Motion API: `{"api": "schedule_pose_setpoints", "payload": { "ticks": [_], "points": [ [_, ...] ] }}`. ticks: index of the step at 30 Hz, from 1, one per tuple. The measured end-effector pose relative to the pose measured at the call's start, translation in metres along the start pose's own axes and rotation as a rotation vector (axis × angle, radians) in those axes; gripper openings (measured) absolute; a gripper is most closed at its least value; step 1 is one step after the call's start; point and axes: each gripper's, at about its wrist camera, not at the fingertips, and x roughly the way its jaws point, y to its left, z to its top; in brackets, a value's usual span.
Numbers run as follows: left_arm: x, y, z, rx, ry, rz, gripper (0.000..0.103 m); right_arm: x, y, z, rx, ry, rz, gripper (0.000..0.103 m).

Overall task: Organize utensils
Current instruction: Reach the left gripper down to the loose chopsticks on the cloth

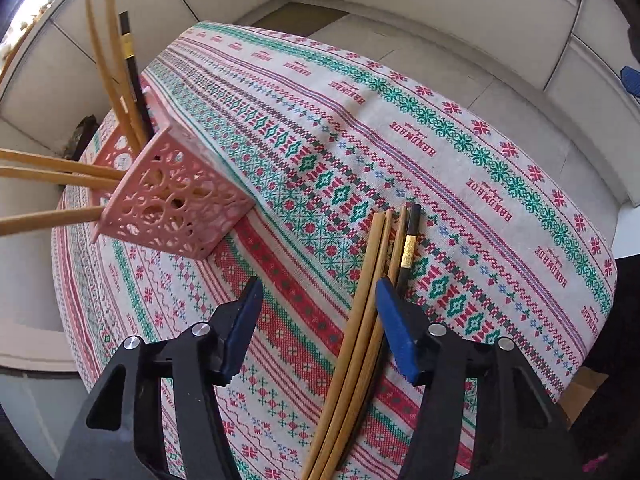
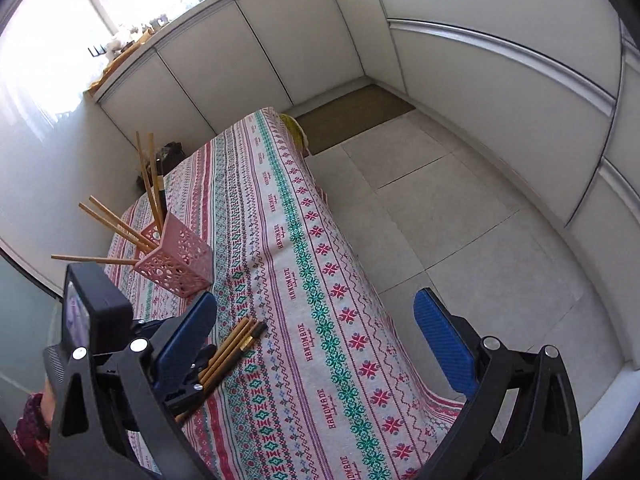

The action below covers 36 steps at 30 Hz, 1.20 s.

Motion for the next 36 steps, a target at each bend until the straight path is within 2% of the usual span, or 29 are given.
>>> {"api": "schedule_pose_setpoints", "payload": {
  "ticks": [11,13,15,17,20,21,24,28,30,31,32,36],
  "points": [
    [0.021,-0.008,0.019,0.051,0.038,0.001,0.056,-0.002,-0.002,0.004,-0.003,-0.005,0.012,0.096],
    [0.03,-0.011,0.022,0.083,0.088,-0.011,0.055,-0.001,-0.001,0.004,-0.002,0.001,0.011,0.096],
    [0.032,-0.008,0.028,0.091,0.106,-0.031,0.055,0.0,-0.001,0.004,-0.003,0.005,0.012,0.096],
    [0.036,0.001,0.032,0.053,0.15,-0.098,0.05,0.0,0.0,0.003,-0.004,0.007,0.009,0.096],
    [0.04,0.017,0.035,-0.027,0.185,-0.221,0.035,0.002,-0.002,0.003,0.001,0.014,0.007,0.096],
    [0.039,0.019,0.033,-0.047,0.185,-0.241,0.031,0.004,-0.002,0.003,0.003,0.02,0.006,0.096],
    [0.034,0.027,0.018,-0.11,0.19,-0.242,0.029,0.008,-0.005,0.003,0.016,0.042,0.003,0.096],
    [0.028,0.064,-0.029,-0.292,0.186,-0.204,0.029,0.012,-0.005,0.002,0.015,0.057,-0.003,0.096],
    [0.023,0.081,-0.051,-0.364,0.178,-0.247,0.025,0.014,-0.003,-0.001,0.005,0.061,-0.013,0.096],
    [0.017,0.087,-0.058,-0.377,0.156,-0.277,0.026,0.016,0.0,-0.003,0.001,0.067,-0.012,0.096],
    [0.012,0.092,-0.062,-0.383,0.139,-0.272,0.026,0.018,0.002,-0.004,-0.003,0.072,-0.01,0.096],
    [-0.002,0.099,-0.056,-0.343,0.055,-0.176,0.026,0.02,0.013,-0.008,-0.02,0.07,-0.008,0.096]
  ]
}}
